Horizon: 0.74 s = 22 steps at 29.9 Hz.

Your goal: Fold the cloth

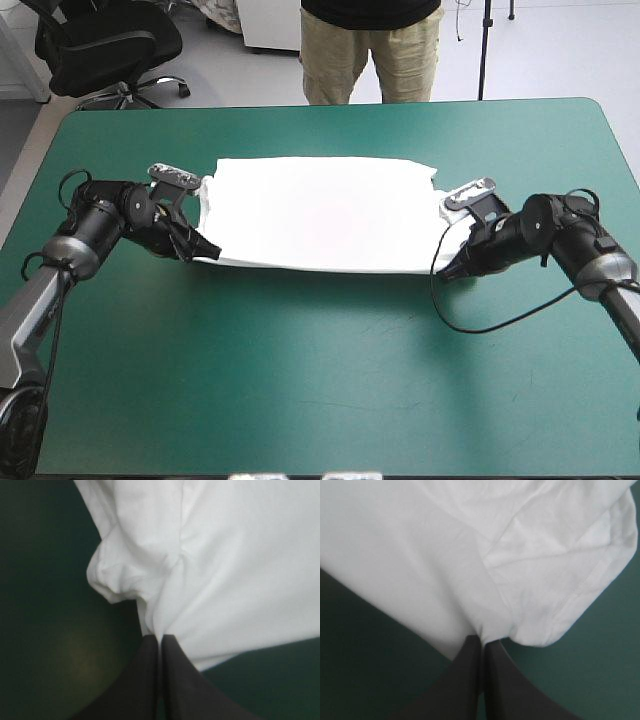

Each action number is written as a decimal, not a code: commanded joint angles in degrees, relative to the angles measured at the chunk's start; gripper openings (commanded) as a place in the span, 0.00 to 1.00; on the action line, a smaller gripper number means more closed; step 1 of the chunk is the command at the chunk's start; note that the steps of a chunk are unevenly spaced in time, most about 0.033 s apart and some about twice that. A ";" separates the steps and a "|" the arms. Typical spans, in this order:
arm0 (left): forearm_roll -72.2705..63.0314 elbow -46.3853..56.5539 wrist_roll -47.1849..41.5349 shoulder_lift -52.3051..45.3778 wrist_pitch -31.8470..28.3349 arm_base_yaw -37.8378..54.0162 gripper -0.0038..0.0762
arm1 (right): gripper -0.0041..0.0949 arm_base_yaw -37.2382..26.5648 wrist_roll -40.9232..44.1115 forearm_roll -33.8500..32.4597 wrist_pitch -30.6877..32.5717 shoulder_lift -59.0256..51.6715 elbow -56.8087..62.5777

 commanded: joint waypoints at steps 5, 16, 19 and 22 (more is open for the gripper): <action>1.02 6.90 -2.67 -5.61 2.62 -0.20 0.03 | 0.02 -0.01 0.41 2.43 2.69 -6.51 6.57; -3.26 12.76 -0.65 -5.70 1.40 -0.20 0.03 | 0.03 -0.01 0.97 4.77 1.28 -6.60 11.30; -3.26 12.76 -0.01 -5.70 1.39 -0.20 0.03 | 0.13 -0.01 1.11 4.77 1.81 -7.16 11.30; -3.26 12.76 1.02 -6.20 1.79 -0.20 0.09 | 0.35 -0.01 2.49 4.66 3.41 -9.06 10.89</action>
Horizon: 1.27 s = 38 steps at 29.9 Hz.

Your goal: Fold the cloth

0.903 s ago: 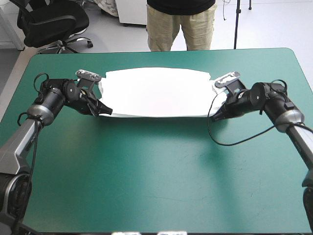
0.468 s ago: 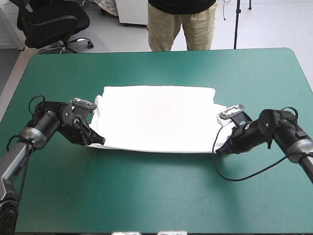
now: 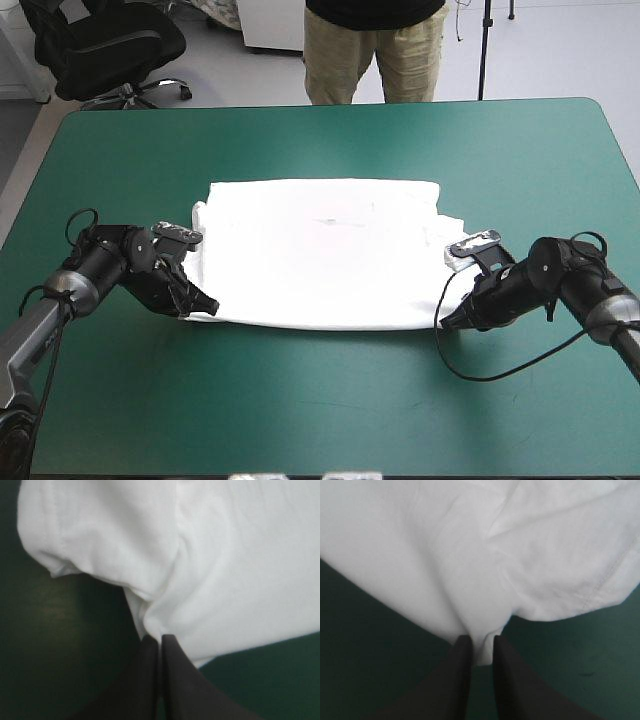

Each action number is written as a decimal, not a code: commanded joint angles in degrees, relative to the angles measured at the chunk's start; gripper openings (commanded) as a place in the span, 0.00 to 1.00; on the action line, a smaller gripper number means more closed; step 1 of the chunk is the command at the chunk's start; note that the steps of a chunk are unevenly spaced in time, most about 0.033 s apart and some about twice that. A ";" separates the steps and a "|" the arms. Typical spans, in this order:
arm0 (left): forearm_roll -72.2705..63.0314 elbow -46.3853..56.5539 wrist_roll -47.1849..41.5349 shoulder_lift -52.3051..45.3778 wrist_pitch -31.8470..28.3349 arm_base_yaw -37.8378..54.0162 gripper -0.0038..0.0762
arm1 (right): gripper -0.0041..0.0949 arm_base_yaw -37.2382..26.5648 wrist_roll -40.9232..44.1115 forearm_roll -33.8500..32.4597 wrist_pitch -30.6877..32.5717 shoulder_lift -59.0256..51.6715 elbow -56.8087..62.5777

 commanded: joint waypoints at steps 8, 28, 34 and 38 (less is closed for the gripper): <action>-3.40 -1.65 0.69 -10.93 -3.66 -0.20 0.50 | 0.65 -0.01 15.27 -9.80 -2.13 -13.90 -6.63; -15.81 -1.92 2.45 -13.39 -14.21 -0.20 0.51 | 0.48 -7.82 19.71 -10.79 -13.91 9.10 -14.06; -15.42 -1.92 2.79 -13.39 -14.46 -0.20 0.51 | 0.48 -7.99 13.18 -3.42 -12.98 16.56 -17.94; -15.42 -1.92 3.59 -13.39 -14.46 -0.20 0.51 | 0.46 -7.99 13.18 -2.76 -12.63 19.90 -19.96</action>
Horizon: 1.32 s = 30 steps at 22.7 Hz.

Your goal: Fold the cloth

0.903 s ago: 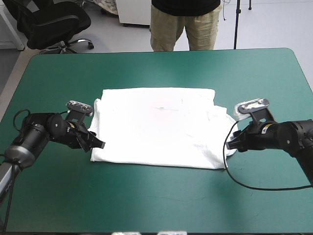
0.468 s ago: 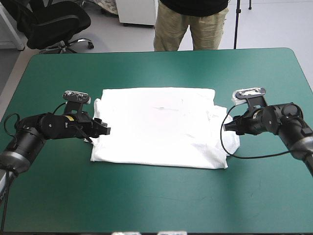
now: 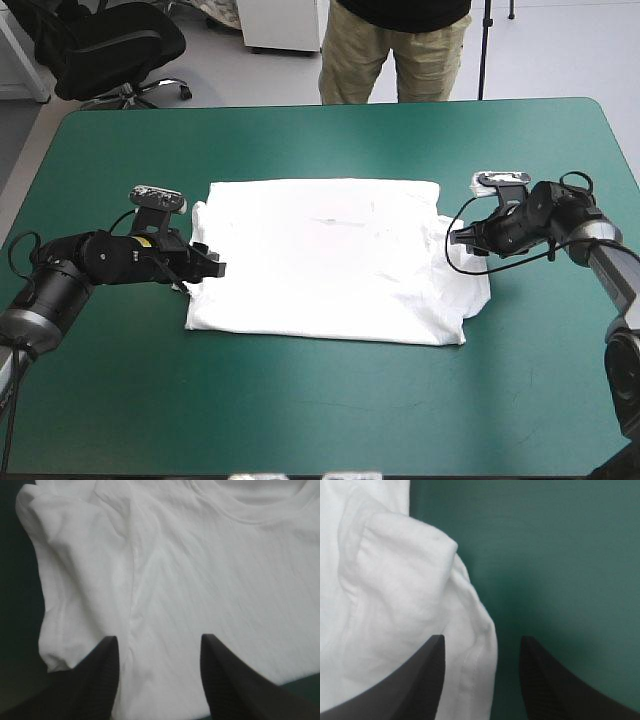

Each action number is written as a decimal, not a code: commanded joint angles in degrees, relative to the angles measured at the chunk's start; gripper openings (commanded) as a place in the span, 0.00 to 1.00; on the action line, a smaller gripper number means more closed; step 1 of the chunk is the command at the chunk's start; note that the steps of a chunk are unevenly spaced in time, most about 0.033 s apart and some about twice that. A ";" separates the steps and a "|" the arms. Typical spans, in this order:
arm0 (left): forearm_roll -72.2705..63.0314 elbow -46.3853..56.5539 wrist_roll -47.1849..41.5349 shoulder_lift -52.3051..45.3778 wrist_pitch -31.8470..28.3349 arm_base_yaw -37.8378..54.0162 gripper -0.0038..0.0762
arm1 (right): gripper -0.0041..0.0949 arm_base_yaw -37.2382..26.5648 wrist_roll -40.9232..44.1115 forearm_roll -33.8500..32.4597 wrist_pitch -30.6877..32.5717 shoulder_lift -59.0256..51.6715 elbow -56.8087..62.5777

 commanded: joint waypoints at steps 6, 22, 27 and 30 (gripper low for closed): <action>-1.22 -1.80 0.54 -1.23 -1.97 -0.20 0.51 | 0.31 -0.37 -2.28 1.28 -0.97 2.45 -3.07; -0.25 -1.80 0.54 -1.23 -0.81 -0.20 0.51 | 0.03 3.06 -10.61 8.08 12.42 -8.03 -11.02; 2.28 -1.80 0.35 -1.23 -0.19 -0.20 0.51 | 0.03 15.25 -9.54 9.37 8.37 -4.91 -11.02; 2.41 -1.80 0.35 -1.23 -0.03 -0.20 0.51 | 0.03 19.92 -8.00 9.37 3.70 -0.81 -11.02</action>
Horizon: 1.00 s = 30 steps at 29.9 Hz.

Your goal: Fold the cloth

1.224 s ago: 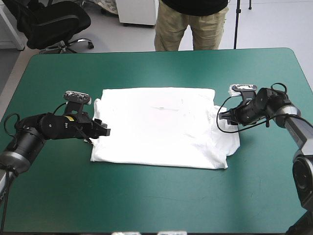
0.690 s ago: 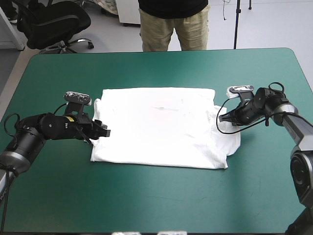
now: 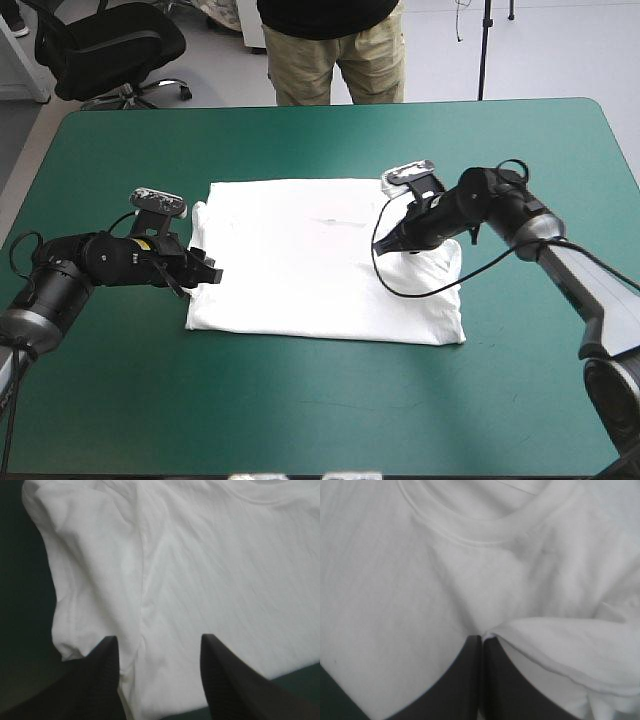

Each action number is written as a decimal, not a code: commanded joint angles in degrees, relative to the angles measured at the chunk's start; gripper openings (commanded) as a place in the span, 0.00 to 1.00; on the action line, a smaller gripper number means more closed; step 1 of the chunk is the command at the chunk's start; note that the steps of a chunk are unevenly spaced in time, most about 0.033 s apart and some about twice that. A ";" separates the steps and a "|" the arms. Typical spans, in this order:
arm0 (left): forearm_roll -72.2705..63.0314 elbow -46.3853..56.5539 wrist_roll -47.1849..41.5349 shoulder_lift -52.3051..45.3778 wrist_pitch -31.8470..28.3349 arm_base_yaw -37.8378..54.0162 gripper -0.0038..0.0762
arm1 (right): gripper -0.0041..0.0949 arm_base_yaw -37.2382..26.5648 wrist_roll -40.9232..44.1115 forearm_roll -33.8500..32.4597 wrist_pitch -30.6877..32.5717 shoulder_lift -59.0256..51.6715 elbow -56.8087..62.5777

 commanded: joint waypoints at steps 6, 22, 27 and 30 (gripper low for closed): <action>1.41 -1.80 -0.74 -1.23 0.59 -0.20 0.51 | 0.22 4.35 -1.28 0.90 -4.89 6.55 -1.89; 23.32 0.00 -25.79 0.50 -2.96 4.89 0.51 | 0.53 4.24 -2.60 -0.11 11.22 -1.54 -12.73; 12.51 0.00 -19.71 3.29 -6.57 10.00 0.51 | 0.53 4.24 -2.49 1.54 18.62 -5.95 -17.47; 6.47 -0.19 -15.14 6.86 -7.23 11.56 0.51 | 0.51 4.24 -2.49 3.53 19.03 -7.60 -17.49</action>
